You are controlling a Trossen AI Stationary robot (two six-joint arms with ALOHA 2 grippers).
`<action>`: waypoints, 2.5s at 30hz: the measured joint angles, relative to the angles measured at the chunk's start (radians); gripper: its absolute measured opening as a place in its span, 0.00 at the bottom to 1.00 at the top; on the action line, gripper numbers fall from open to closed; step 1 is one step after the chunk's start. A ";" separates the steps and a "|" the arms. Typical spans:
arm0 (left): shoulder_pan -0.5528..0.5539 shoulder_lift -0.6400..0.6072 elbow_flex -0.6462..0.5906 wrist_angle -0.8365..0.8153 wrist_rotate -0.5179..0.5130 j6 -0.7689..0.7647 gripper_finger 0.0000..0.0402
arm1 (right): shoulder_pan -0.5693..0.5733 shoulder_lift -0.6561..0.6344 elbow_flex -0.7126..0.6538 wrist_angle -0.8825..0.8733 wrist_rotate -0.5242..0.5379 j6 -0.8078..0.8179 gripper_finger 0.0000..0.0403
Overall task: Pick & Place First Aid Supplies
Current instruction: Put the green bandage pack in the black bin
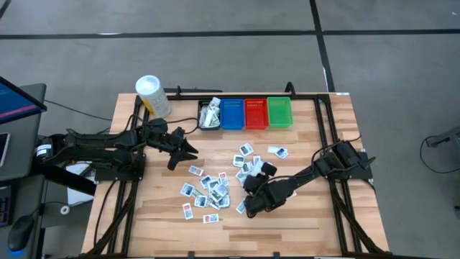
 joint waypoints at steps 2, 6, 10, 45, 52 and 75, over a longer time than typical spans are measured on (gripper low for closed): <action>0.000 0.000 0.000 0.000 0.000 0.000 0.36 | 0.000 0.000 0.000 0.000 -0.002 0.000 0.15; 0.000 0.000 0.000 0.000 0.000 -0.003 0.36 | 0.000 0.000 0.000 -0.007 -0.016 -0.002 0.15; 0.000 0.000 0.000 0.000 0.000 -0.003 0.36 | 0.001 0.000 0.000 -0.015 -0.019 -0.002 0.15; 0.000 0.000 0.000 0.000 0.000 -0.003 0.36 | -0.030 0.000 0.129 -0.139 -0.125 -0.064 0.00; 0.000 0.000 0.000 0.000 0.000 -0.003 0.36 | -0.011 0.000 0.239 -0.178 -0.115 -0.157 0.00; 0.000 0.000 0.000 0.000 0.000 -0.003 0.36 | -0.089 0.001 0.323 0.183 -0.757 -0.426 0.00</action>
